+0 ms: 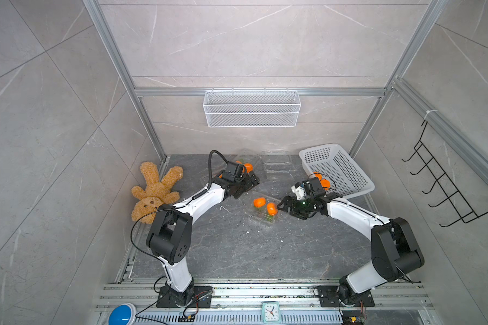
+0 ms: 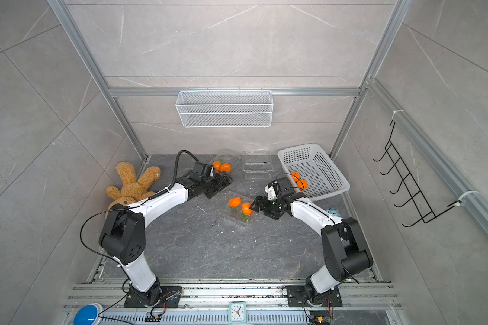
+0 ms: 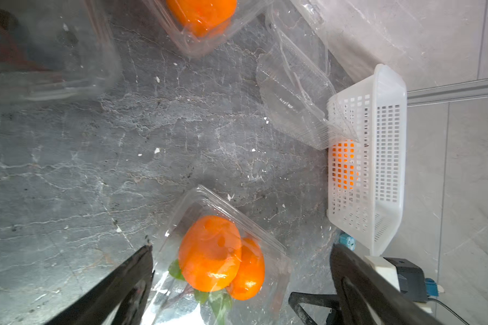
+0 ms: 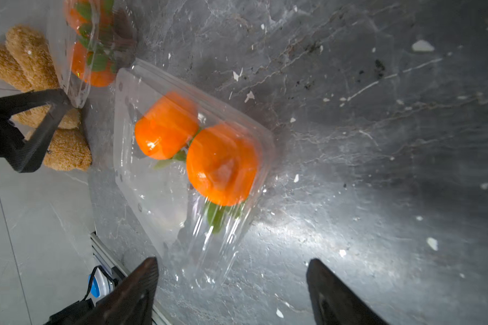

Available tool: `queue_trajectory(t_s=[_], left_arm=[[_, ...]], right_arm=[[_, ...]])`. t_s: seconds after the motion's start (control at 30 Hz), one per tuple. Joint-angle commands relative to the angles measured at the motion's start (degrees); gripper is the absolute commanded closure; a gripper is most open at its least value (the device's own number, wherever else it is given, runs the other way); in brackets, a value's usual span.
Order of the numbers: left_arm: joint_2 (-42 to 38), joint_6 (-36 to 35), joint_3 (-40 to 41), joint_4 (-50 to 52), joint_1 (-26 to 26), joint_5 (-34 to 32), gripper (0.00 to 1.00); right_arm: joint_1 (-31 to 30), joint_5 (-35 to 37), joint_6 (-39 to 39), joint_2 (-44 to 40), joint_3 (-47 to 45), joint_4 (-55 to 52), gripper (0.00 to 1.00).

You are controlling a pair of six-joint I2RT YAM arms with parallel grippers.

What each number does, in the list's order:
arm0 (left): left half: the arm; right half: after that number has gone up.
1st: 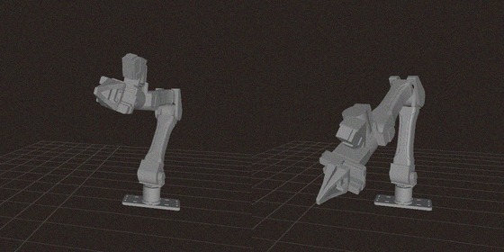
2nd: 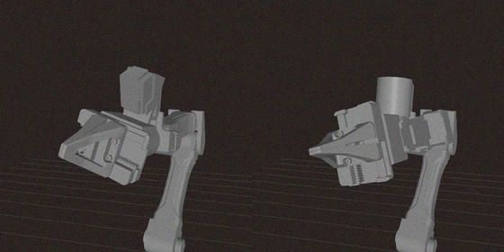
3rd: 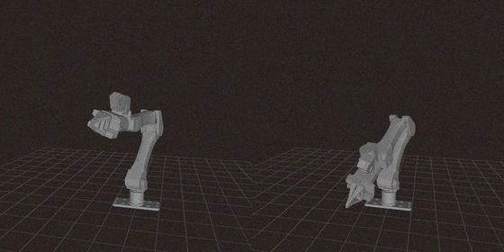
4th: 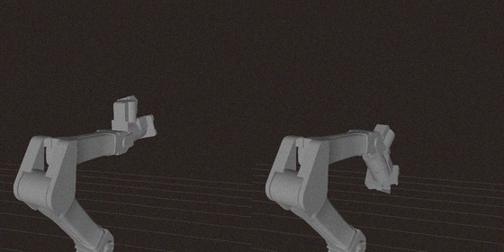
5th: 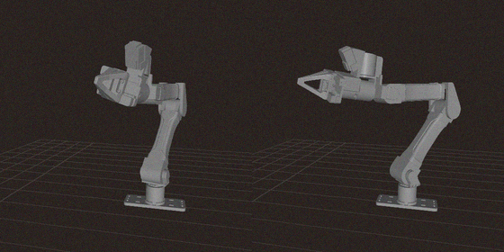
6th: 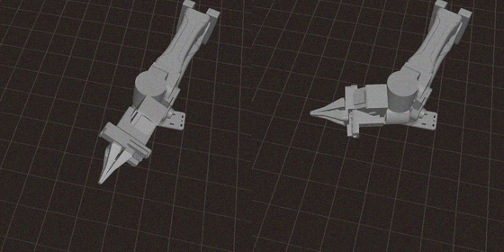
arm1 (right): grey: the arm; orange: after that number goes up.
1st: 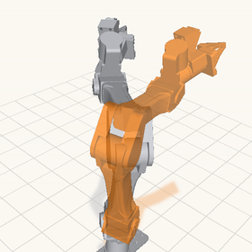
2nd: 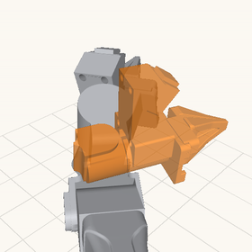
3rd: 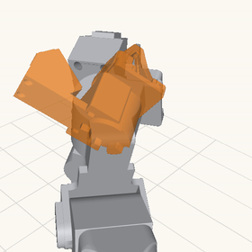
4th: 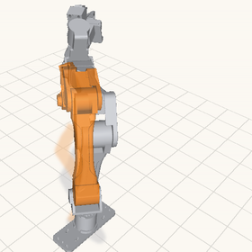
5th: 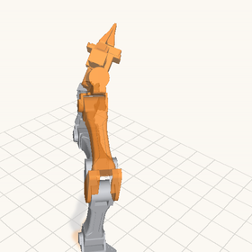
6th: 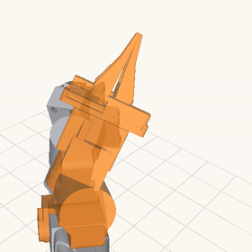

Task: Take oranges out of containers
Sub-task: Adjust the packing box at the center of the board.

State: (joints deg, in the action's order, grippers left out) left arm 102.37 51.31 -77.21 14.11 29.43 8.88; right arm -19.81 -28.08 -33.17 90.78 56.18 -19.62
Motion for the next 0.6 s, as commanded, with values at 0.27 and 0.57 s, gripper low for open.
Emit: queue_trajectory(t_s=[0.27, 0.57], left_arm=[[3.5, -2.8, 2.2, -3.5, 0.7, 2.6, 0.00], [-0.6, 2.4, 10.5, -10.1, 2.5, 4.2, 0.00]], right_arm=[[-1.1, -3.5, -4.6, 8.2, 1.6, 8.0, 0.28], [-1.0, -3.2, -2.0, 16.2, 13.1, 4.1, 0.38]])
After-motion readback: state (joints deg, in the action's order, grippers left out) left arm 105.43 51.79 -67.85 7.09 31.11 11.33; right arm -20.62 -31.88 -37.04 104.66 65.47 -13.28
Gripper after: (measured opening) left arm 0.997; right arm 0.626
